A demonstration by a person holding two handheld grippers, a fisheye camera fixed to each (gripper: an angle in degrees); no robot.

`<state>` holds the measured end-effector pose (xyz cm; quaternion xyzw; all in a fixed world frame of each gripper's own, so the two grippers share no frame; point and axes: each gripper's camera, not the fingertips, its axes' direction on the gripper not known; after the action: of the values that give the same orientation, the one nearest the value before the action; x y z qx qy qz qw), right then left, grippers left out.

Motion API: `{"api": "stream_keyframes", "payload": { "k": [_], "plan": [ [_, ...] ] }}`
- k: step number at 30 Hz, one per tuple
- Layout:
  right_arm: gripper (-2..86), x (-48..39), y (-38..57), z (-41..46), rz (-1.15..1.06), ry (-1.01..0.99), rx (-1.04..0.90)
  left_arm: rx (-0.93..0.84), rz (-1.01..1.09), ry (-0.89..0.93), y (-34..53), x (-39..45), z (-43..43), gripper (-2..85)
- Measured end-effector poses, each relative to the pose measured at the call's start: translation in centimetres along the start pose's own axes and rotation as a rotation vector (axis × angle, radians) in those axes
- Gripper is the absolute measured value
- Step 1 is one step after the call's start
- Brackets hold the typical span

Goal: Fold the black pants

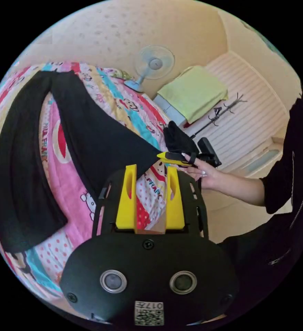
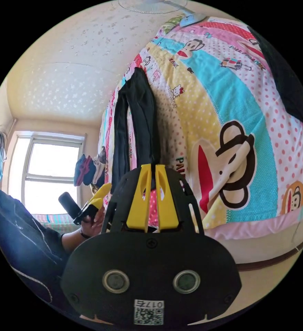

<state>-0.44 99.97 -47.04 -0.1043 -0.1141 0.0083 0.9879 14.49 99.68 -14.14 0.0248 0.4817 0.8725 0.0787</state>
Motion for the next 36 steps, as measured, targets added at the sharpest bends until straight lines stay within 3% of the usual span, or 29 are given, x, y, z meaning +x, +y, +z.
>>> {"api": "stream_keyframes", "payload": {
  "k": [3,16,21,25,28,32,36],
  "plan": [
    [2.4,-2.8,-0.2,-0.3,0.028,0.015,-0.012,-0.016,0.159,-0.106,-2.5,3.2,2.3,13.4],
    [2.1,-7.7,-0.6,-0.7,0.223,-0.141,-0.002,0.0,0.177,-0.316,-3.9,6.9,7.7,13.8],
    [3.3,-8.2,-0.2,-0.3,0.283,-0.201,0.017,-0.009,0.173,-0.381,-4.0,6.7,8.4,3.9],
    [7.4,-9.4,-1.8,-1.6,0.122,-0.335,0.004,0.058,0.15,-0.309,-3.6,5.1,7.3,1.1],
    [11.0,-8.5,-6.9,-4.0,0.048,-0.424,-0.011,0.055,0.076,-0.22,-3.6,2.4,5.9,0.5],
    [16.3,-11.1,-22.1,-3.5,-0.163,-0.143,-0.062,0.096,0.016,-0.153,-2.8,-0.2,3.8,0.3],
    [17.1,-11.3,-35.3,3.6,-0.221,-0.128,-0.138,0.161,-0.024,-0.101,-1.0,-2.2,1.3,0.3]
  ]
}}
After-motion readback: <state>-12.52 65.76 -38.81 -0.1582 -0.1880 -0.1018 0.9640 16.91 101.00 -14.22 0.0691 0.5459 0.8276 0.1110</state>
